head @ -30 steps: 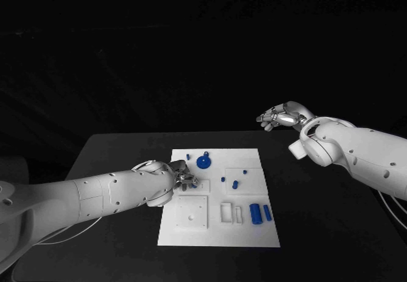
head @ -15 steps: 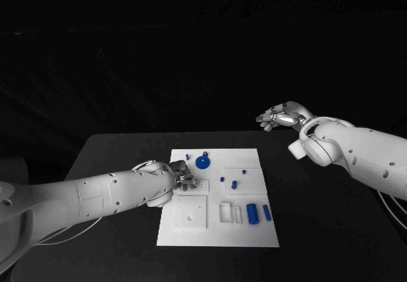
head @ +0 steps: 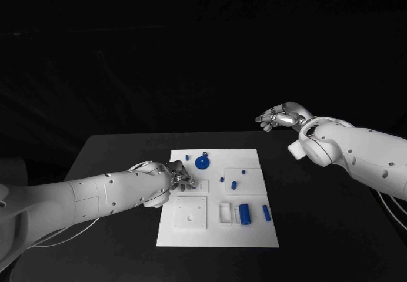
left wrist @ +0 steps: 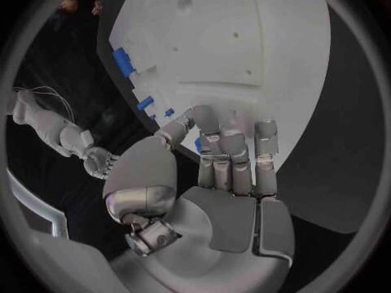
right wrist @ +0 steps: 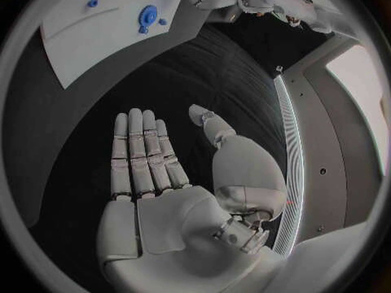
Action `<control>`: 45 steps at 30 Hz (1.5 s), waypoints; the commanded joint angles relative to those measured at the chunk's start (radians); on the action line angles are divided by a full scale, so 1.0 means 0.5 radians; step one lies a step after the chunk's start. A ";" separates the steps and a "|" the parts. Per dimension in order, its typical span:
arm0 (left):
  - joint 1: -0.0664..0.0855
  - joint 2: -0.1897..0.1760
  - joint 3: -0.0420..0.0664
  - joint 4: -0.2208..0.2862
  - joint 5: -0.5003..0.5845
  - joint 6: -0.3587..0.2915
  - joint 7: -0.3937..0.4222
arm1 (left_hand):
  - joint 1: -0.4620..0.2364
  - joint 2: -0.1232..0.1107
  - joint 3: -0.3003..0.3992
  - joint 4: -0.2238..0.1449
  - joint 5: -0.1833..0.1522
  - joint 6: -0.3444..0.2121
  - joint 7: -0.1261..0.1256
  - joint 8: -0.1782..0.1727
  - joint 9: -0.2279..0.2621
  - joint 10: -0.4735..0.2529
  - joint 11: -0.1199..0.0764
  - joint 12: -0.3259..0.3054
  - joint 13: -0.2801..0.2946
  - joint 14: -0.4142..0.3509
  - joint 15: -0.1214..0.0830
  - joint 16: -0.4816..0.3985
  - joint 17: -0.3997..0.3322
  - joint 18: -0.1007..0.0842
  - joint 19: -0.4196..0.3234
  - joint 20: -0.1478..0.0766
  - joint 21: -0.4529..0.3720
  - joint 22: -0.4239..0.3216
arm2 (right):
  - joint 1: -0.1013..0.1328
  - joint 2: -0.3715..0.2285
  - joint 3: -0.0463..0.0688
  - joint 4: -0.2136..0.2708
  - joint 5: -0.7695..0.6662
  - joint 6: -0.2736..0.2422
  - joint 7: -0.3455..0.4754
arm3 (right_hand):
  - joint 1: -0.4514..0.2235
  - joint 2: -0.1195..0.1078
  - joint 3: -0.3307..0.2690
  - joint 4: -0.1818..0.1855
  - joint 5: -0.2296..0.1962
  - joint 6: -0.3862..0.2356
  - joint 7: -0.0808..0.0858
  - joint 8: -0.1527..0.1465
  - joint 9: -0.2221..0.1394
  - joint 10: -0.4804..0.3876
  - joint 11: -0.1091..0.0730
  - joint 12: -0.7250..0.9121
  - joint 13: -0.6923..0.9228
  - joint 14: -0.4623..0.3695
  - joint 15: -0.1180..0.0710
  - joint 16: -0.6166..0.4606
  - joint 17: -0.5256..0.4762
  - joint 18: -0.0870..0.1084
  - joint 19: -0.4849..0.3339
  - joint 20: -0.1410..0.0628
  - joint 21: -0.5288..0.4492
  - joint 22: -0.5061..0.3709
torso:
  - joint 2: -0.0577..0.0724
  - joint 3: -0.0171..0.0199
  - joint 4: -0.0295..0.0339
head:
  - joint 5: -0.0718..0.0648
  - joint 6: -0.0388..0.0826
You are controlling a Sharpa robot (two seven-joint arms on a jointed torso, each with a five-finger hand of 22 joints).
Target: Assemble the parts on the task board
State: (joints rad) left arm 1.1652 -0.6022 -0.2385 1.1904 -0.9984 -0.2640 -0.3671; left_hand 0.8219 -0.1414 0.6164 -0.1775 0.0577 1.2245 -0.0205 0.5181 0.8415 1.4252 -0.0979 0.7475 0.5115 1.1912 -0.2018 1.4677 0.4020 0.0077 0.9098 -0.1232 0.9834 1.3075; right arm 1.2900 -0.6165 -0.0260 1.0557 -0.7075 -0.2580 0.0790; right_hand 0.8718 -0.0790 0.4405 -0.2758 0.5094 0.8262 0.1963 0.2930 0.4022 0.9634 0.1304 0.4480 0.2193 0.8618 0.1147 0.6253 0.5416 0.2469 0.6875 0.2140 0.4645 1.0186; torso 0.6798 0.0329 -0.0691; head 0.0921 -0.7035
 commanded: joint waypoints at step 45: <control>0.267 0.160 0.161 -0.563 0.251 0.428 0.065 | -0.064 -0.038 -0.205 0.205 0.000 -0.498 0.200 -0.424 -0.273 -0.252 0.132 -0.199 -0.142 -0.153 0.129 -0.166 -0.160 0.006 -0.123 -0.218 -0.153 0.000 | 0.000 0.000 0.001 -0.014 -0.012 0.020 0.019 | 0.019 0.003 -0.003 0.008 0.012 -0.006 0.000 0.013 -0.005 0.012 -0.003 0.008 -0.012 -0.012 0.002 -0.005 -0.006 0.009 -0.014 0.007 -0.013 0.006 | 0.005 0.0010 -0.003 | 0.002 0.066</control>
State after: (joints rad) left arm 1.2955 -0.5291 -0.1593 0.9190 -0.8709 -0.1306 -0.3337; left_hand 0.7954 -0.1610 0.5141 -0.0771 0.0610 0.9749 0.0800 0.3089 0.7059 1.2969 -0.0374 0.6543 0.4416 1.1130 -0.1407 1.3902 0.3233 0.0077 0.8468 -0.1074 0.9111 1.3080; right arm 1.2899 -0.6161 -0.0262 1.0458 -0.7073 -0.2580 0.0793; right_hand 0.8718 -0.0790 0.4405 -0.2758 0.5092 0.8262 0.1963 0.2930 0.4014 0.9634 0.1304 0.4480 0.2147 0.8627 0.1139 0.6253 0.5401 0.2469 0.6875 0.2140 0.4646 1.0201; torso 0.6822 0.0328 -0.0715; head 0.0937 -0.6697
